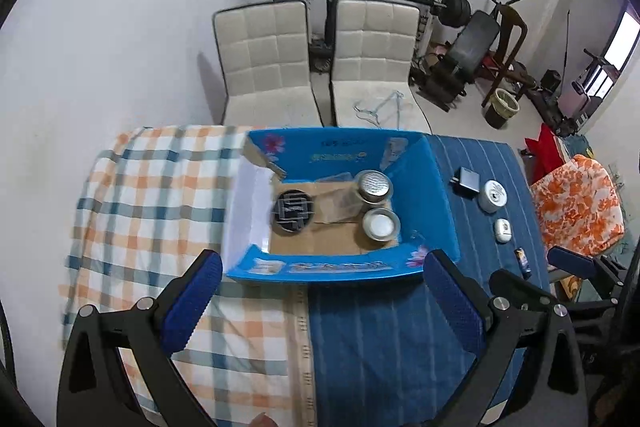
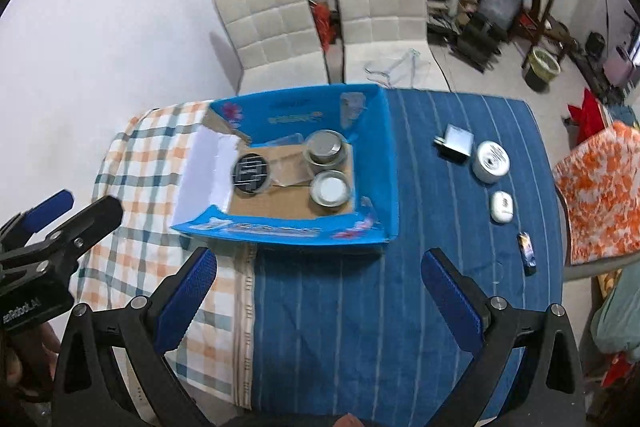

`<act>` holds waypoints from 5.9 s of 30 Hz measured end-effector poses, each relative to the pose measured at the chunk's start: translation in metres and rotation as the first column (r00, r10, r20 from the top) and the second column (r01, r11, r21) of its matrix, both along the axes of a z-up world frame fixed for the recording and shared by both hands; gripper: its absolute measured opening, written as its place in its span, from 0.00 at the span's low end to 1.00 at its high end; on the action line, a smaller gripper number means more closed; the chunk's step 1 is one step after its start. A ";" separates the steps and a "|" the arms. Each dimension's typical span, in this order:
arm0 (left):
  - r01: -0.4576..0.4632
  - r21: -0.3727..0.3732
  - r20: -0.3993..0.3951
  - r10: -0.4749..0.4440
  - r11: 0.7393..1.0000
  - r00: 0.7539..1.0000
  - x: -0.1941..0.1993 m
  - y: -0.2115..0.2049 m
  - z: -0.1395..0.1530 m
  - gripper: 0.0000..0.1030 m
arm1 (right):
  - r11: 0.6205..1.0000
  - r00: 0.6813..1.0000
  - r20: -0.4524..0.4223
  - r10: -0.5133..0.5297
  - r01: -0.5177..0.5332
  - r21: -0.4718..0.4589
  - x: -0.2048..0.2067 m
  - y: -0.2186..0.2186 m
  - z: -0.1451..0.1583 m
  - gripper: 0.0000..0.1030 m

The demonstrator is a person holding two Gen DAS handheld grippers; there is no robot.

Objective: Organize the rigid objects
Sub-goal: 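Withdraw both tools from the blue box toward the remaining items, then grasp the black charger with the left tool while the right tool grasps the white cream jar, then lift the charger with the left tool while the right tool carries the cream jar toward the blue box, then lower the charger into the blue box with left tool while right tool places cream jar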

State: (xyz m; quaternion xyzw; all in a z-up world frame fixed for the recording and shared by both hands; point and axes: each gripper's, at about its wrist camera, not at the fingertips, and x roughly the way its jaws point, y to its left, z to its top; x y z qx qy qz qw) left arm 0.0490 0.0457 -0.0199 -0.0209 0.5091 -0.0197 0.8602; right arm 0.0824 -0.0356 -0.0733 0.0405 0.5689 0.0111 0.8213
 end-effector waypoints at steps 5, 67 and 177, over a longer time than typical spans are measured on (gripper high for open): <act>0.034 -0.005 -0.036 -0.034 0.999 0.999 0.033 -0.073 -0.023 1.00 | 0.995 0.995 -0.043 -0.094 0.096 0.026 0.016 -0.091 -0.016 1.00; 0.219 0.055 -0.354 -0.186 0.974 0.916 0.204 -0.352 -0.243 0.49 | 0.963 0.925 -0.274 -0.263 0.233 -0.138 0.157 -0.394 -0.226 0.68; -0.011 -0.040 -0.380 -0.004 0.999 0.925 0.091 0.077 -0.181 1.00 | 0.993 0.926 -0.377 -0.020 -0.027 -0.119 0.122 0.049 -0.232 1.00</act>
